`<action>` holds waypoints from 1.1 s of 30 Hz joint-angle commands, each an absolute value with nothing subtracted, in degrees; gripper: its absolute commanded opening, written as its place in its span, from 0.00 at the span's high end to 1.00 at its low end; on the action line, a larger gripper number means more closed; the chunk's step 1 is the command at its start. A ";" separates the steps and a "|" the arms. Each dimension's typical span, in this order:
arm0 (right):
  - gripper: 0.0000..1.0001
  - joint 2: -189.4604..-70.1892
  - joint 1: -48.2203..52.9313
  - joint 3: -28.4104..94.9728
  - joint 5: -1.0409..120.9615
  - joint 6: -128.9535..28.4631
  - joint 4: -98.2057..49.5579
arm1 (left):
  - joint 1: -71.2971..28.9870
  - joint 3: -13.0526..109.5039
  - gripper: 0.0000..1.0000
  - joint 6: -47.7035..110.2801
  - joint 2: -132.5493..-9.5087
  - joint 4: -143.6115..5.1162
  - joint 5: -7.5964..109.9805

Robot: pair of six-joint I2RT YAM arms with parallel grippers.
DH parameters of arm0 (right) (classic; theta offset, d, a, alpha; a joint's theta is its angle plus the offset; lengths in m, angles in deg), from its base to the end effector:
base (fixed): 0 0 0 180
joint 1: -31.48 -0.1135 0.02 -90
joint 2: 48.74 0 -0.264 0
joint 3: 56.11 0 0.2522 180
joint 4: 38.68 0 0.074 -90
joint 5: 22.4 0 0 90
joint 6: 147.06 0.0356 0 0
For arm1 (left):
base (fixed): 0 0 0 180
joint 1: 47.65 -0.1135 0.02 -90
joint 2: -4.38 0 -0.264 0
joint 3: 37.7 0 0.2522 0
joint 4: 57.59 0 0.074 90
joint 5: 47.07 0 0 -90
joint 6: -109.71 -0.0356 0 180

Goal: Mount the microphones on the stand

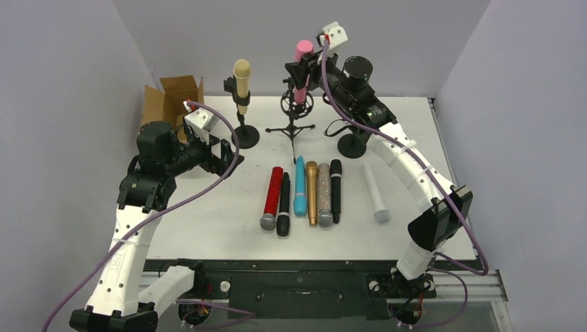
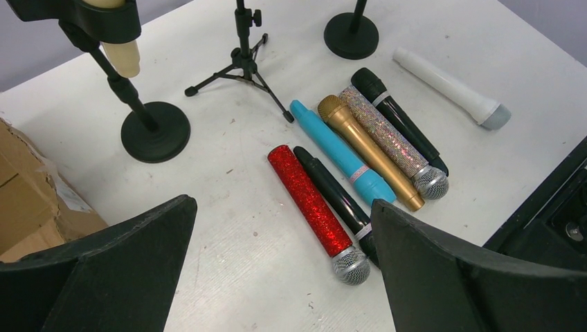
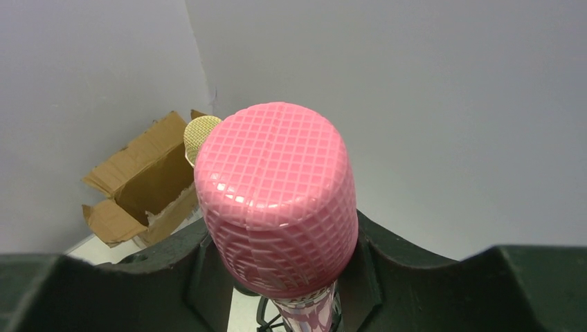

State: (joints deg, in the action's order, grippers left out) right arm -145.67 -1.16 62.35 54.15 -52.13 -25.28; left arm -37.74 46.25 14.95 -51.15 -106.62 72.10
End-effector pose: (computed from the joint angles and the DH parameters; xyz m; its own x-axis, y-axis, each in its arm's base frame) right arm 0.3273 0.2195 0.4835 0.0569 0.1357 -0.9891 -0.7260 0.6857 0.0523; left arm 0.1849 -0.0499 0.4142 -0.2958 0.1252 -0.9470 0.6264 0.7739 -0.0933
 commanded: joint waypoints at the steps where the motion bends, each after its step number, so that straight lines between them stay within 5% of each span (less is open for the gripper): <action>1: 1.00 -145.60 -0.86 64.82 54.42 -52.85 -28.95 | -38.10 46.05 0.04 14.04 -50.24 -106.19 71.91; 33: 1.00 -146.57 -1.14 52.29 54.05 -52.95 -37.80 | -38.08 46.65 0.04 13.95 -49.41 -105.61 71.54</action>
